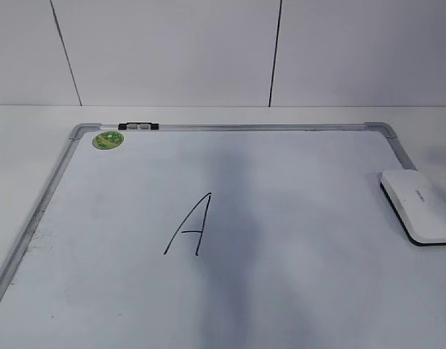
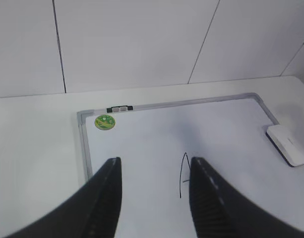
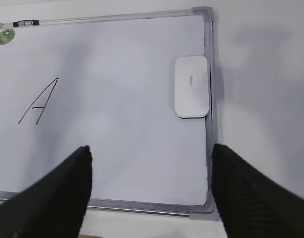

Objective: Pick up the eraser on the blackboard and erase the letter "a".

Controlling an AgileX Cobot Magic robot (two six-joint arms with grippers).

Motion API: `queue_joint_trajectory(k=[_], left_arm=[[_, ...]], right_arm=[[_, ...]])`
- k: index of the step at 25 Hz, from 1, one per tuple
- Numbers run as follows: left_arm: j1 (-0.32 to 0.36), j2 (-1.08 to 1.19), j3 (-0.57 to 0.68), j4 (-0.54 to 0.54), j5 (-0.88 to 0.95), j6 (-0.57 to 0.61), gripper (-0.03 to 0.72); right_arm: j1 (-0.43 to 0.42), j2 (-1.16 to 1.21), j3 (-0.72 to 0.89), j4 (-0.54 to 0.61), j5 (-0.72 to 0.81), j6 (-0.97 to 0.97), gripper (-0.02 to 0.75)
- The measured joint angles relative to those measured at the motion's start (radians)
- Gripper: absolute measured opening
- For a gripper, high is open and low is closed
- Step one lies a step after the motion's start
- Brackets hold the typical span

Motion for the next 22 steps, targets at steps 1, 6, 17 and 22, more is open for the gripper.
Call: queue_joint_trajectory(k=[1,6,17,22], left_arm=[[0.000,-0.031,0.034,-0.001,0.000,0.000,0.340],[-0.024,-0.178,0.220,-0.001,0.006,0.000,0.340],[-0.058,-0.441,0.604,0.002,0.006,0.023,0.340],[-0.069,-0.535,0.766,0.008,0.006,0.070,0.337]], right_arm=[[0.001,-0.027,0.013,0.000,0.000,0.002,0.593],[0.001,-0.138,0.077,0.000,0.002,0.004,0.593],[0.001,-0.364,0.279,-0.006,0.005,0.004,0.593],[0.001,-0.460,0.415,-0.056,0.005,-0.008,0.593]])
